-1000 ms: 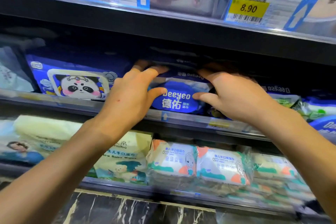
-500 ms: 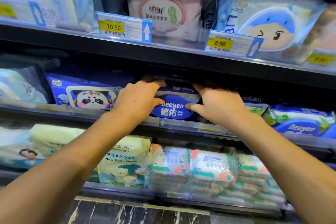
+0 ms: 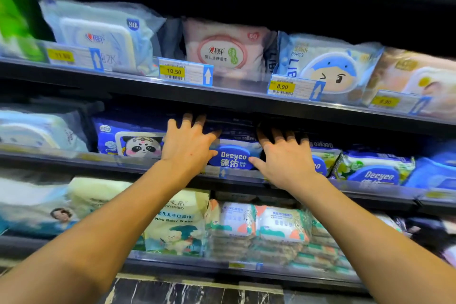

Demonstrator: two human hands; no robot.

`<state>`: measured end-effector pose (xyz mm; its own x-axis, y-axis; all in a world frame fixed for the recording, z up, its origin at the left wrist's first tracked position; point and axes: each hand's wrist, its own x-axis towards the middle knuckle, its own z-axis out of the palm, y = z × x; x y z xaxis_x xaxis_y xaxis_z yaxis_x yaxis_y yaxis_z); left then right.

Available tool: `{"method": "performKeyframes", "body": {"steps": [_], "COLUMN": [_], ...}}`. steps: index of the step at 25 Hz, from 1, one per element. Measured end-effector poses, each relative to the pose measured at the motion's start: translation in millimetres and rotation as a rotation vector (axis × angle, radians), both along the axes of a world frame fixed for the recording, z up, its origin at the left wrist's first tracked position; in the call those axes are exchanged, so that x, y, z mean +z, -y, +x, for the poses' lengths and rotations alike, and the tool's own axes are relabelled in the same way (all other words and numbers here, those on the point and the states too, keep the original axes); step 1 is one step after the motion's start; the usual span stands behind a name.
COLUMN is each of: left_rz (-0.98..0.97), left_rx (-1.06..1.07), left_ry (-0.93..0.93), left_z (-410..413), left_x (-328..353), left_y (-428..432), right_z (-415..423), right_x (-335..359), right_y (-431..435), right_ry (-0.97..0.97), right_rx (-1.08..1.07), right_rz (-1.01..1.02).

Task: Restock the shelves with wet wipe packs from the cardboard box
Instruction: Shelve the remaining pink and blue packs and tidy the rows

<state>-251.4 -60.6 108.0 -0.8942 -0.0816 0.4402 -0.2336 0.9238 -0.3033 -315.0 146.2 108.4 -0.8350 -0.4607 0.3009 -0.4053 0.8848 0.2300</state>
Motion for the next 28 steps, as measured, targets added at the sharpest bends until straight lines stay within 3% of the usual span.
{"method": "performKeyframes", "body": {"steps": [13,21,24,28], "left_rz": [-0.023,-0.005,0.062,0.209], "left_rx": [-0.040,-0.231,-0.263,-0.109], "left_ry": [-0.040,-0.022,0.045,0.268], "left_z": [43,32,2,-29], "left_x": [-5,-4,1,3], "left_y": [6,-24,-41,-46], "right_z": [23,14,-11,-32], "right_x": [7,4,11,1], "right_y": [-47,-73,-97,-110], "right_ry": [-0.097,-0.074,-0.008,0.075], "right_rx": [0.103,0.146,0.053,0.017], "right_rz": [-0.002,-0.012,-0.017,0.026]}}
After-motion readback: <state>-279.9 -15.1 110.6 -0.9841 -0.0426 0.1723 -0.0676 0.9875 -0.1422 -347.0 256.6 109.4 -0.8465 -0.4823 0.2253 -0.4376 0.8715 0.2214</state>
